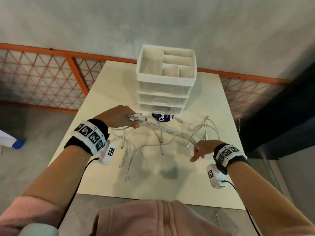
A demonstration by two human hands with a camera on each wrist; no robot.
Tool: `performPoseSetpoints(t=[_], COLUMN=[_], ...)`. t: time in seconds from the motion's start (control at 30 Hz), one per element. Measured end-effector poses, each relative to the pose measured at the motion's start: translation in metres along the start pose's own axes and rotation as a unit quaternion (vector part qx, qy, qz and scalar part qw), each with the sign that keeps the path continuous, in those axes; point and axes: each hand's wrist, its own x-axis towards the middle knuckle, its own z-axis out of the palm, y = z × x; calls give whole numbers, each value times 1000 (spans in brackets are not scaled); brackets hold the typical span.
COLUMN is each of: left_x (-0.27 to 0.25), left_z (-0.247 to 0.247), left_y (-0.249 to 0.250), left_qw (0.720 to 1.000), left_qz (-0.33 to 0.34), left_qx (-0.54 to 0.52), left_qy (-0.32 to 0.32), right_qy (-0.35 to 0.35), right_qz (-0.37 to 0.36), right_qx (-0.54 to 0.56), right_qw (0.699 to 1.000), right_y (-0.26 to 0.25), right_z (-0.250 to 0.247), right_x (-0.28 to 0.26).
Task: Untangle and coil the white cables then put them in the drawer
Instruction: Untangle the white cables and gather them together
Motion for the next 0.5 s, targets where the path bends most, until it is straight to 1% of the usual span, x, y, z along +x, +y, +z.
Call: performPoseSetpoints(t=[0.07,0.1,0.13,0.17,0.2,0.27,0.33,0.4,0.47,0.5], left_x=[-1,-3,-4,-6,-7,-9,-11,-12,-14,-15], left_z=[11,17,23,30,37,49,56,60,65,69], left_y=[-7,-10,-12,-14,-15,-16,-17,-16,-15,-16], left_qw=[996,991,984,976,969,960,958,955,949,944], left_qz=[-19,-30,-37,-45,-51,-57,-51,-53,-63,-64], left_qx=[43,70,95,120,138,145,128,127,141,146], left_qy=[-72,-113,-148,-177,-200,-233,-252,-261,-275,-289], right_qy=[-20,-15,5,28,54,103,168,223,234,227], right_qz=[32,46,52,52,39,-12,-54,-69,-75,-72], right_qx=[-96,-147,-179,-182,-163,-76,6,39,50,54], right_qw=[995,988,982,981,984,992,984,972,968,970], right_y=[-1,-2,-2,-5,-8,-20,-37,-52,-63,-67], right_z=[3,4,1,-2,-7,-18,-22,-21,-15,-11], right_x=[3,6,8,10,14,21,30,42,58,65])
